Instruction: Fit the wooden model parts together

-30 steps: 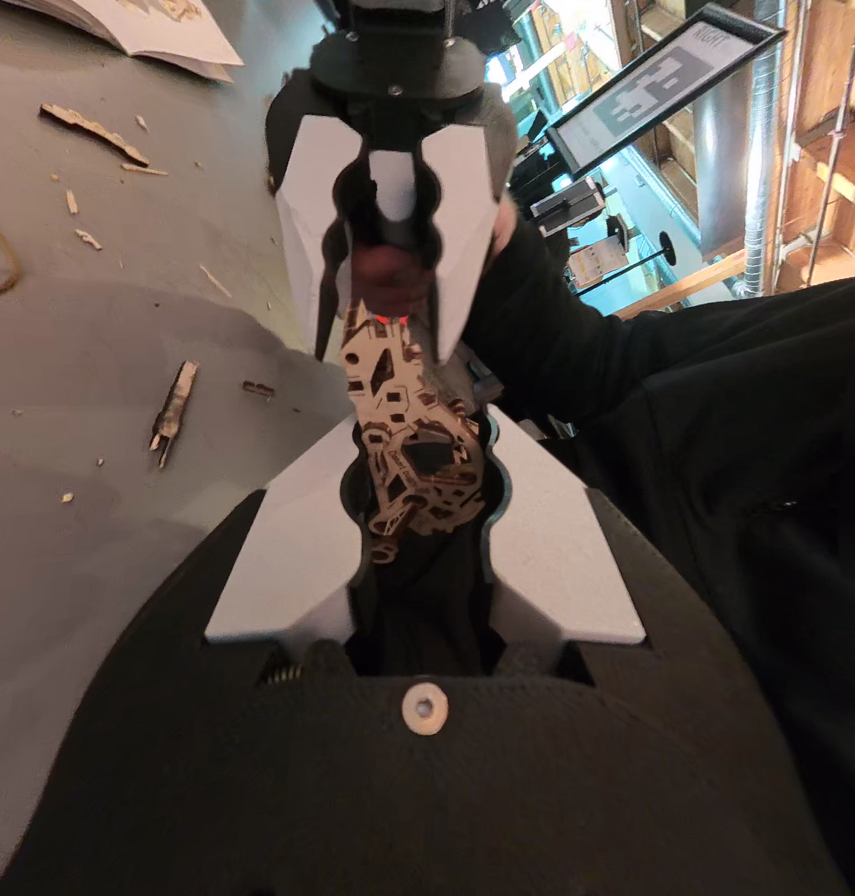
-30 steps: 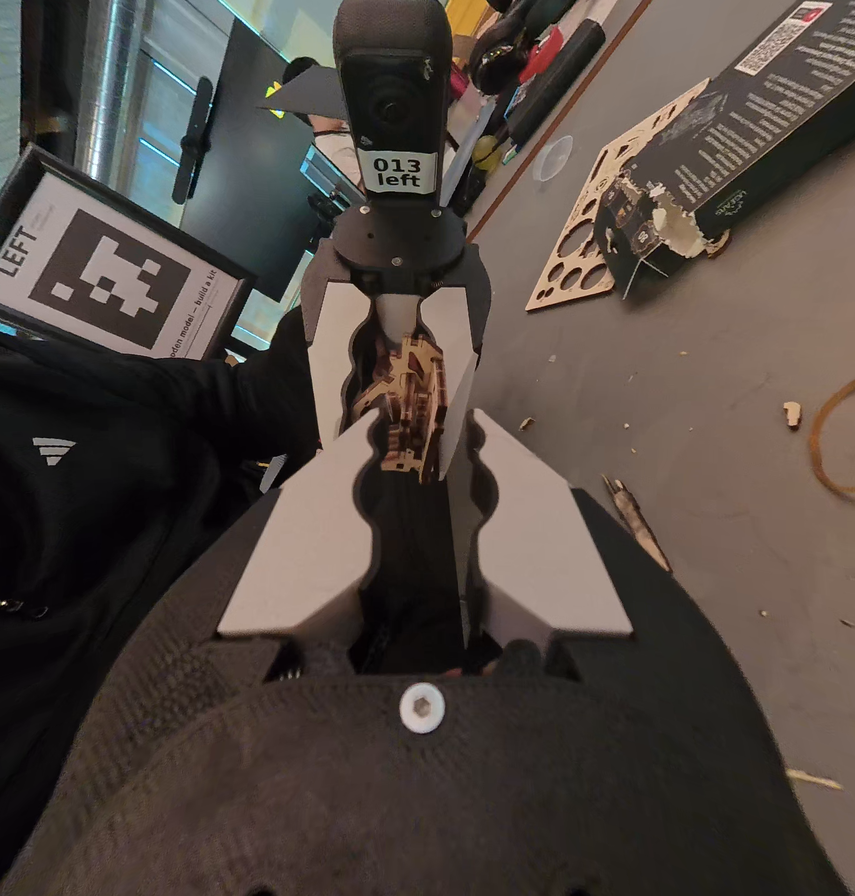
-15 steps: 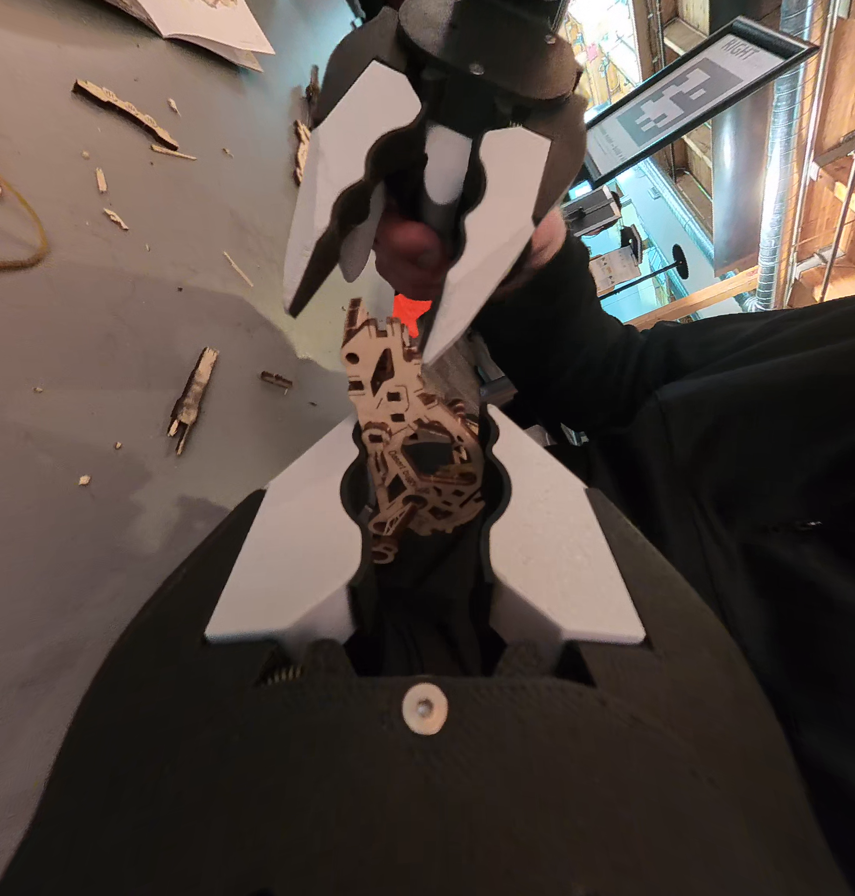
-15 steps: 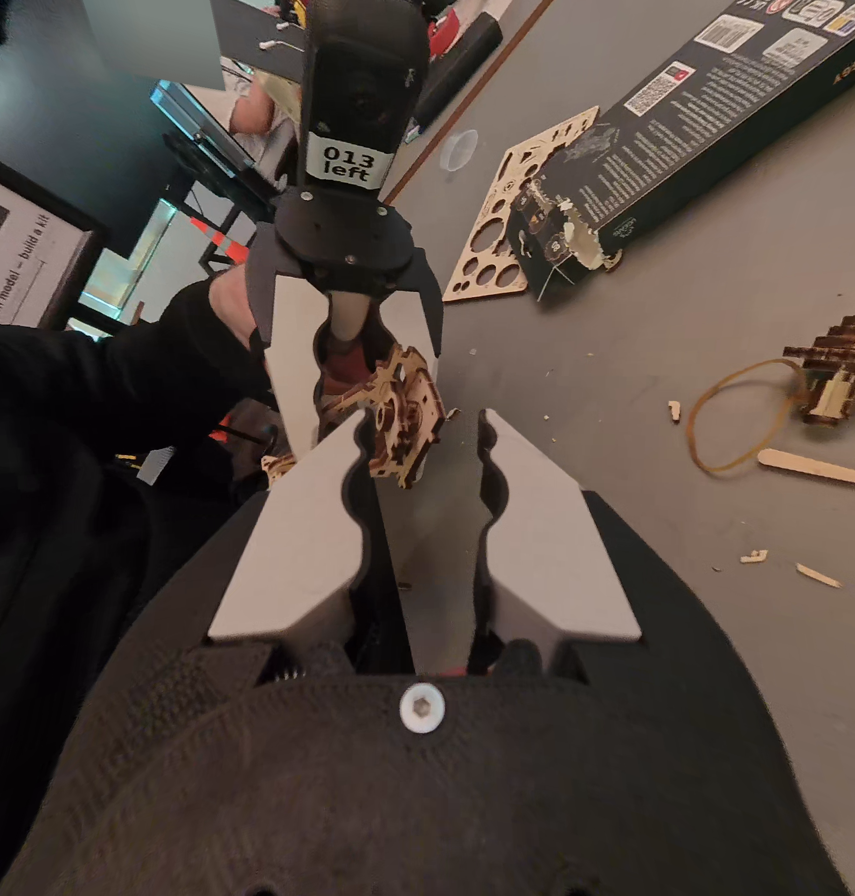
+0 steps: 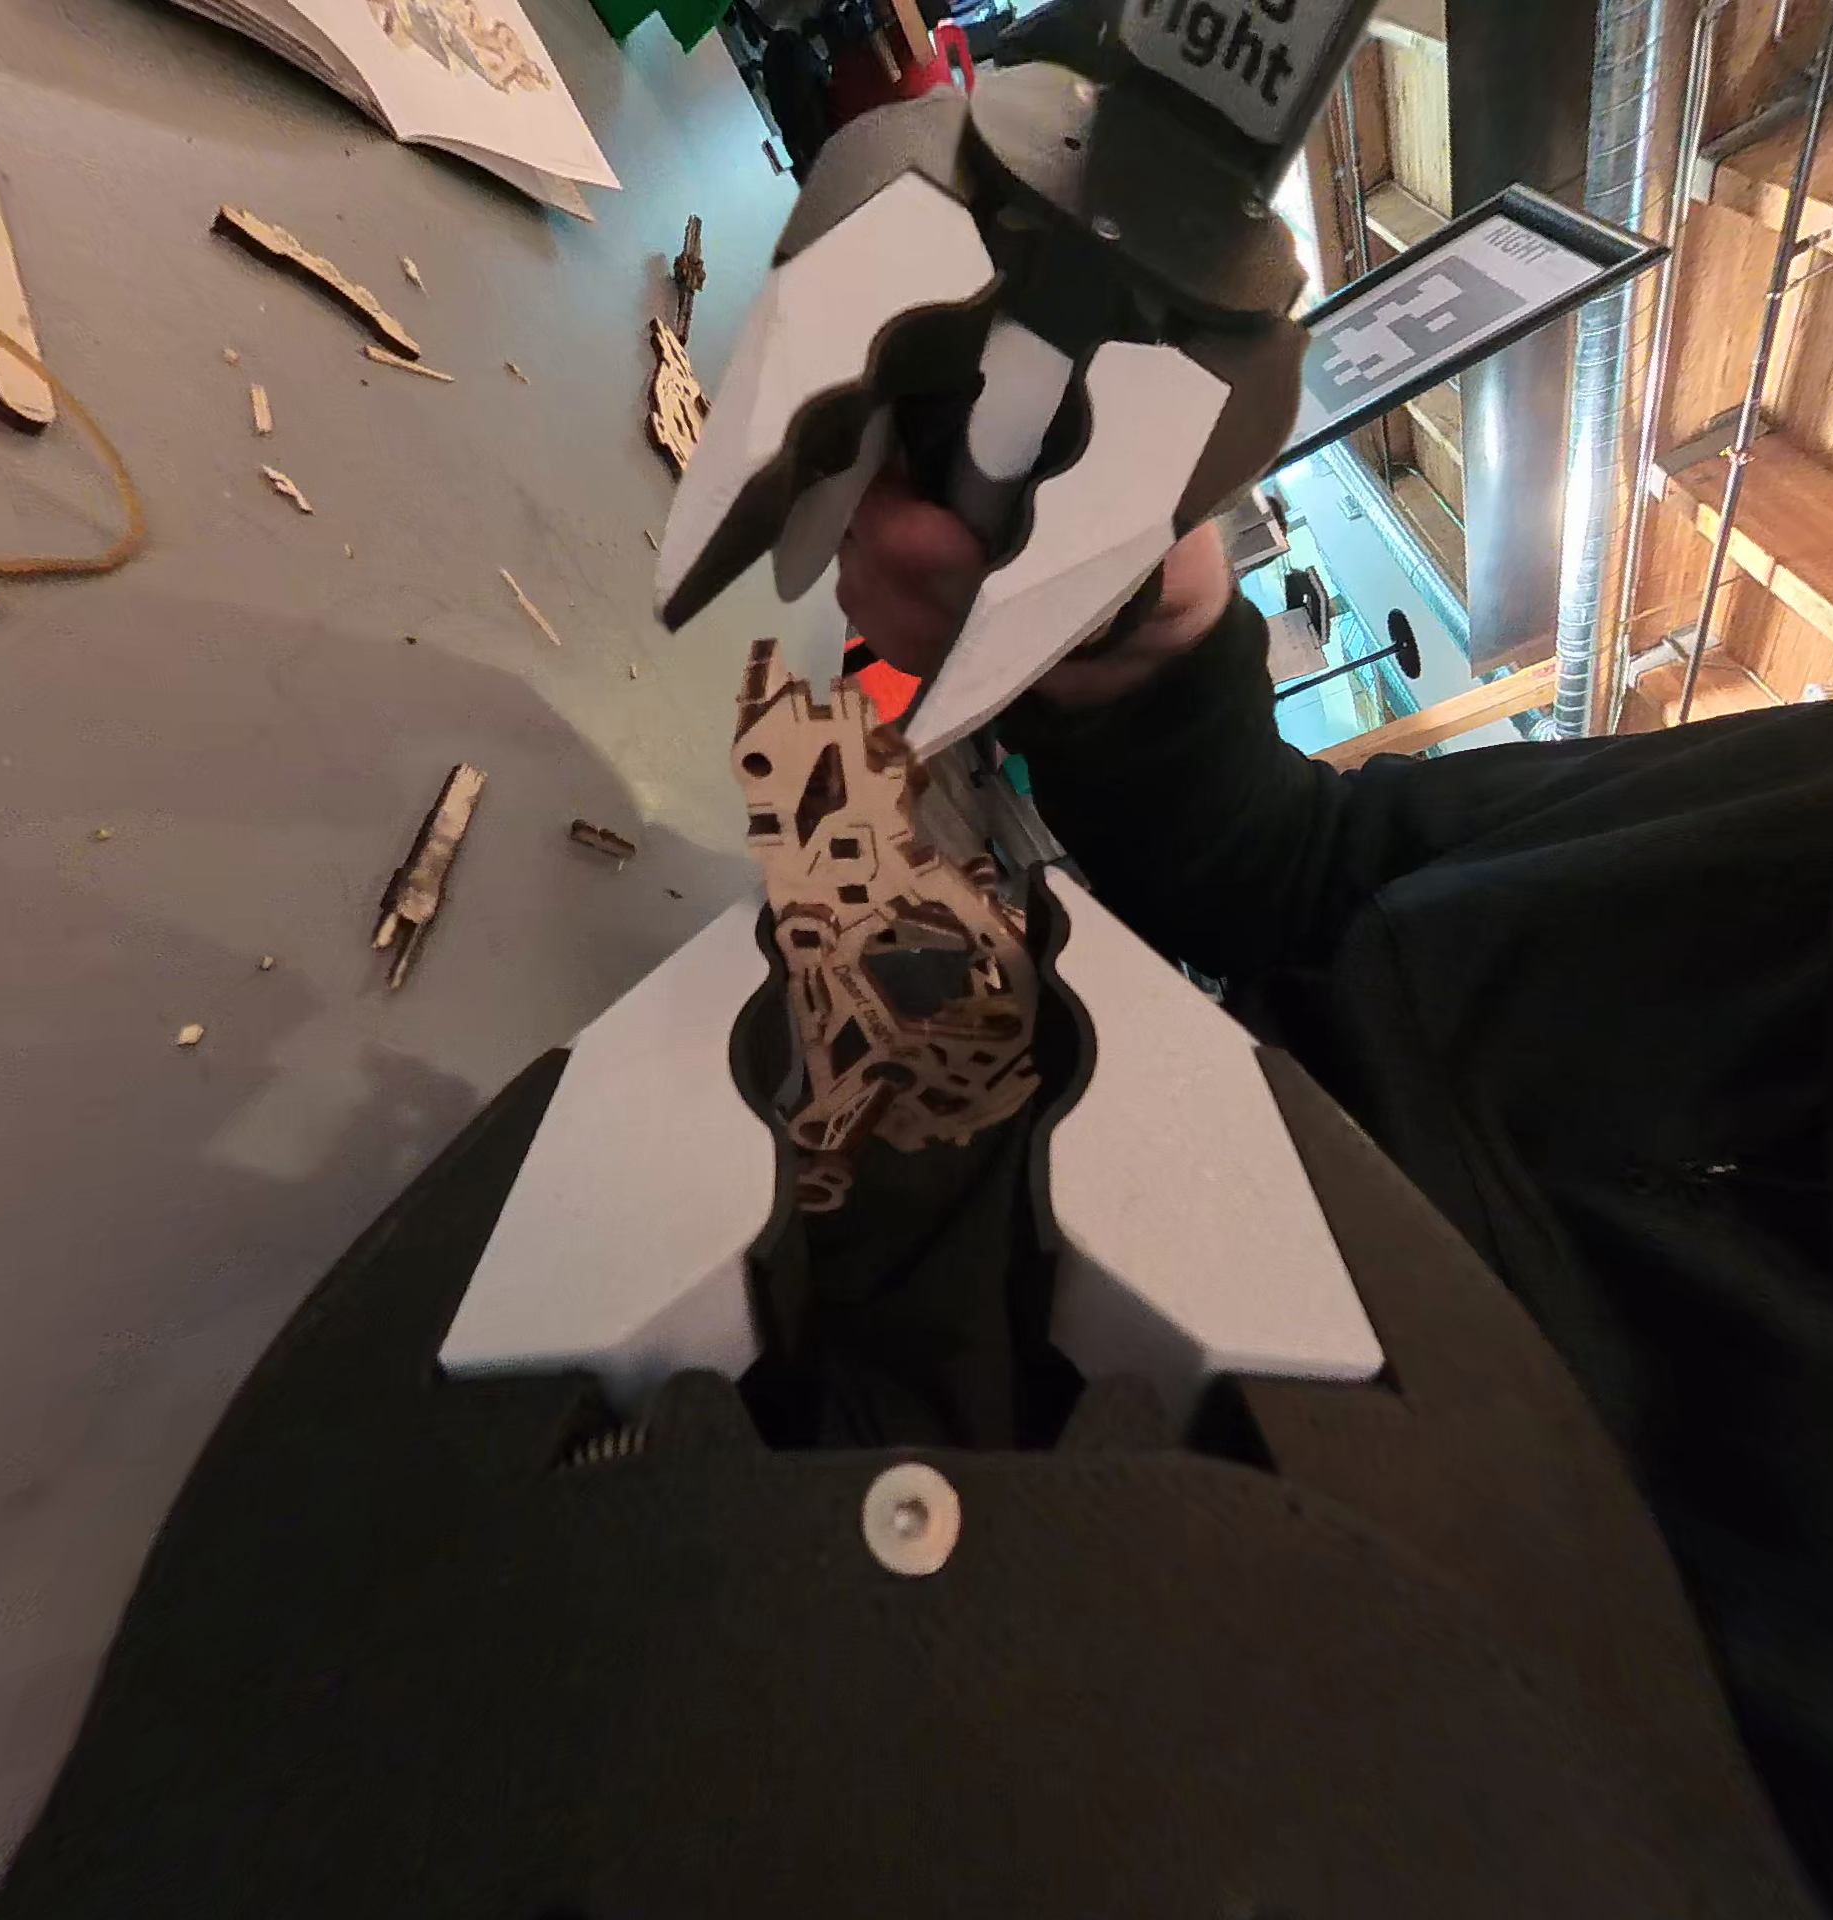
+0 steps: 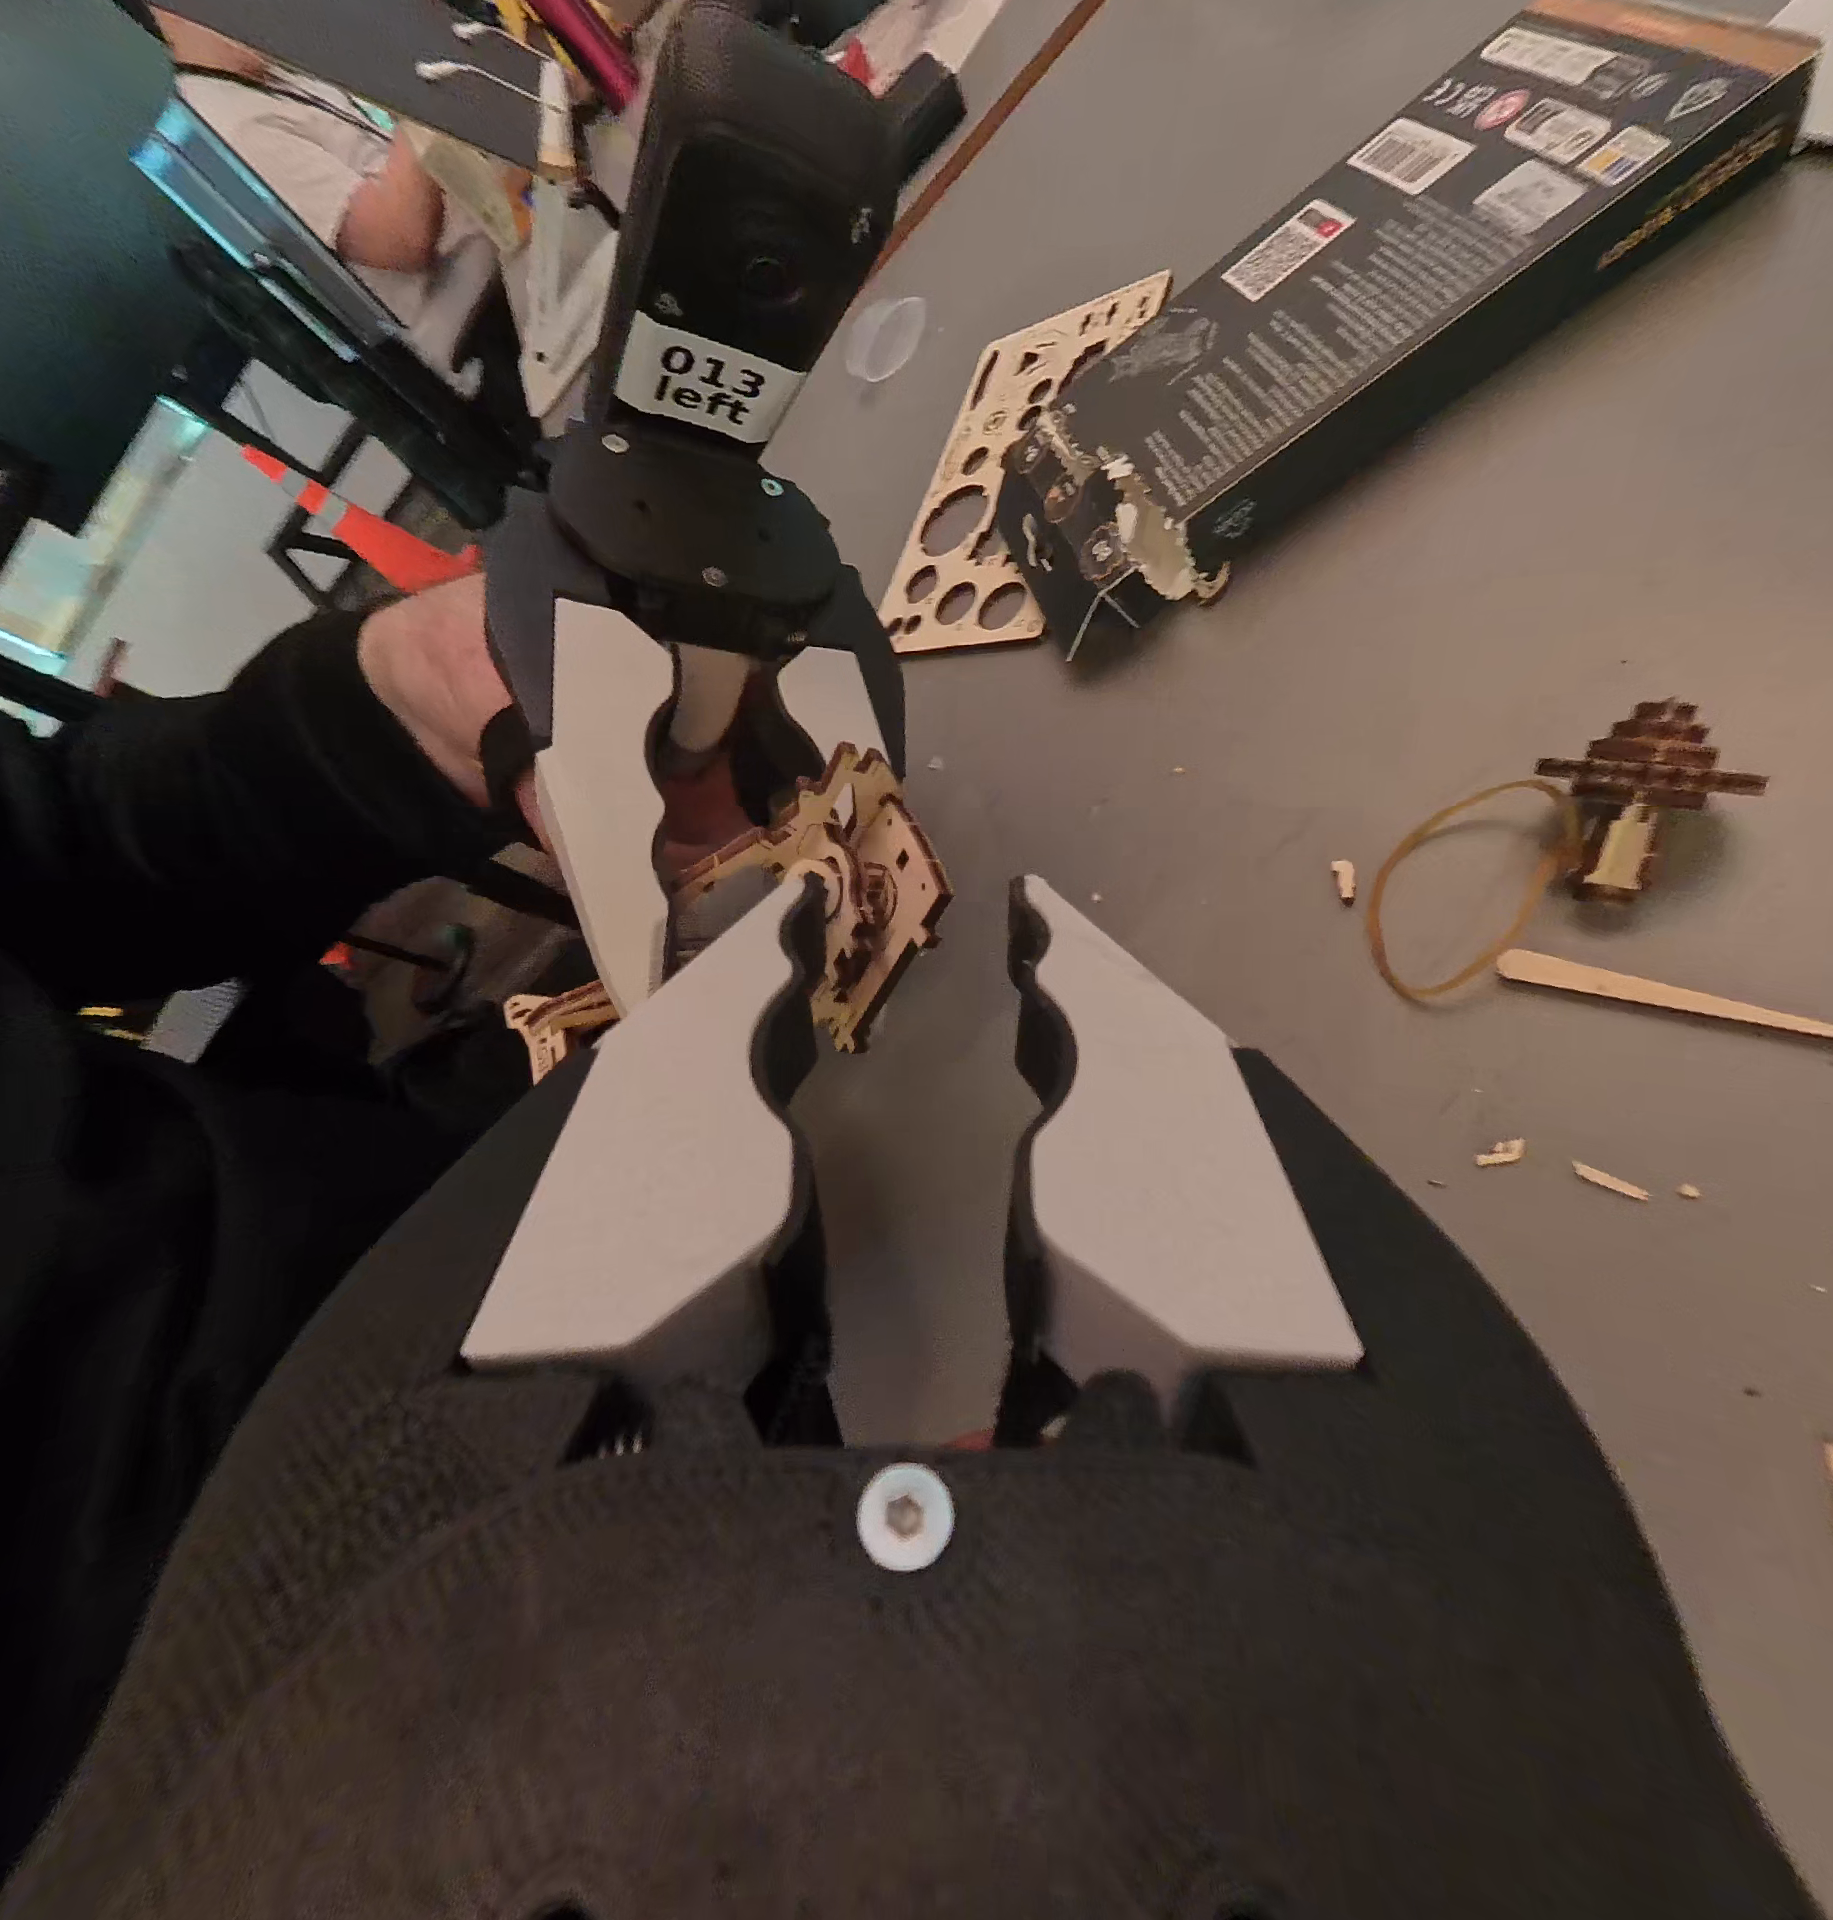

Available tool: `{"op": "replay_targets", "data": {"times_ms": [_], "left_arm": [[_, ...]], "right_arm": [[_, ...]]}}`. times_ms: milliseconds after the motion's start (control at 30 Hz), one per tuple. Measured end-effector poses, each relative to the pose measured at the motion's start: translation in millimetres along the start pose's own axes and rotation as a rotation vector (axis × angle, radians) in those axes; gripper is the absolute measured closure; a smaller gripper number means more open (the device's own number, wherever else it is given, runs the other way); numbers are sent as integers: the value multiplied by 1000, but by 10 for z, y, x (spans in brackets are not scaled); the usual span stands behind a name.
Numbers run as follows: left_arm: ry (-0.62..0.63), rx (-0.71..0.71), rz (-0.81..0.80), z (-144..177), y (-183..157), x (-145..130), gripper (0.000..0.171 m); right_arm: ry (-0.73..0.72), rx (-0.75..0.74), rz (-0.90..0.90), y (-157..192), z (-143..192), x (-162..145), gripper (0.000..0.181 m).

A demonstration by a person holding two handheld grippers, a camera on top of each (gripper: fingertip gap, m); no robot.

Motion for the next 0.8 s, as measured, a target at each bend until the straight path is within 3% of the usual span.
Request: {"op": "replay_targets", "data": {"times_ms": [800], "left_arm": [[-9, 18, 26, -19, 55, -12, 130]], "right_arm": [[41, -152, 73, -53, 0, -15, 149]]}}
Point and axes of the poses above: each gripper's, where its closed fingertips meet, z back along the fingers, x out of its top, y = z × x across the jaws, the point moved 3 cm from there along z, back along the fingers, and after that the axes turned 4 degrees about x, right-handed, at the moved point
